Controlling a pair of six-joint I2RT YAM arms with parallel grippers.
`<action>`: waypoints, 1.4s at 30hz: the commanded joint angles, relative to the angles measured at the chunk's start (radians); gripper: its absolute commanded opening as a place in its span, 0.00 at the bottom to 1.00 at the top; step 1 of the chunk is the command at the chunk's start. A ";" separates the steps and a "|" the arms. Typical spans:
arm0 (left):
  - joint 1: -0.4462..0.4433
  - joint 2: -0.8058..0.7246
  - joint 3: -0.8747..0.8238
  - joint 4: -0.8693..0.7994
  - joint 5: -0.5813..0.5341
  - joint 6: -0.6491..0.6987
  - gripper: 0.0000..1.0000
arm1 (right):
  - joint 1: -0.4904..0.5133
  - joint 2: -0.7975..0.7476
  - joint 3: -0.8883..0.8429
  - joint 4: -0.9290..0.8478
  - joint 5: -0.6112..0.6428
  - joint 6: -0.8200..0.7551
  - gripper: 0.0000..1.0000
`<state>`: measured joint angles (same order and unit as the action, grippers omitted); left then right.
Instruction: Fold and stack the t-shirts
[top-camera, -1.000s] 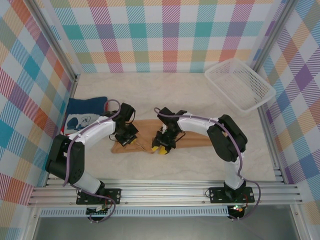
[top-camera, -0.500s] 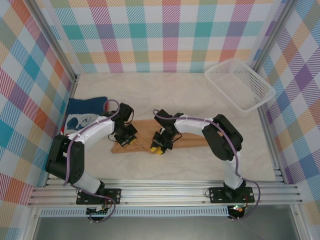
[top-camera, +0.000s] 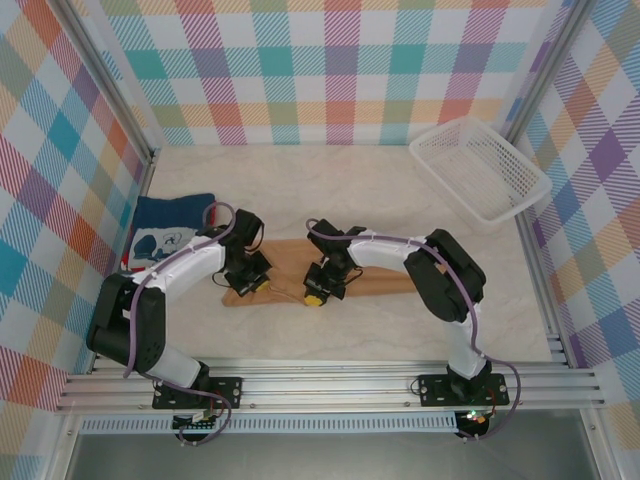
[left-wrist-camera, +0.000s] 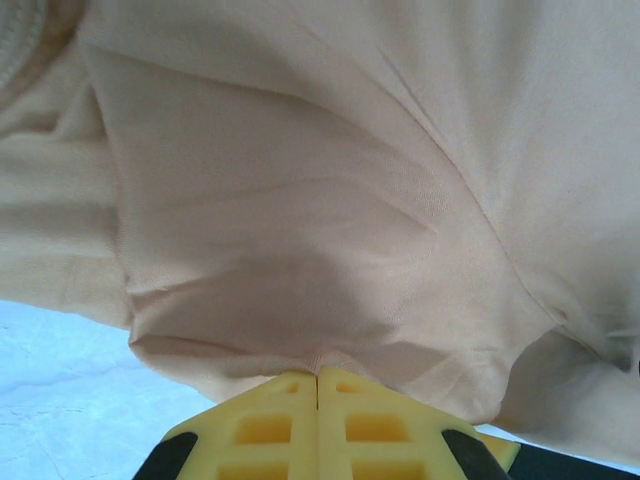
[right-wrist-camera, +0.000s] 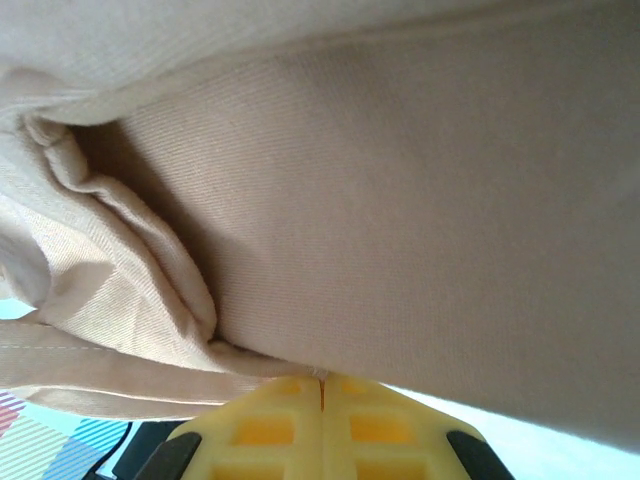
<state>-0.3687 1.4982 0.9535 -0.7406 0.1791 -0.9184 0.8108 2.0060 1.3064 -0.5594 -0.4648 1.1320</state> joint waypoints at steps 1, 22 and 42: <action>0.023 -0.019 0.005 -0.055 -0.040 0.031 0.00 | -0.014 -0.052 -0.003 -0.050 0.009 0.033 0.00; 0.062 0.095 0.119 -0.060 -0.068 0.100 0.00 | -0.113 0.005 0.041 -0.017 -0.122 0.212 0.00; 0.071 0.139 0.128 -0.128 -0.098 0.134 0.00 | -0.139 0.043 0.079 -0.123 -0.095 0.175 0.00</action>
<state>-0.3038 1.6878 1.1164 -0.8116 0.1036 -0.7918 0.6743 2.0750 1.4200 -0.6098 -0.5770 1.3205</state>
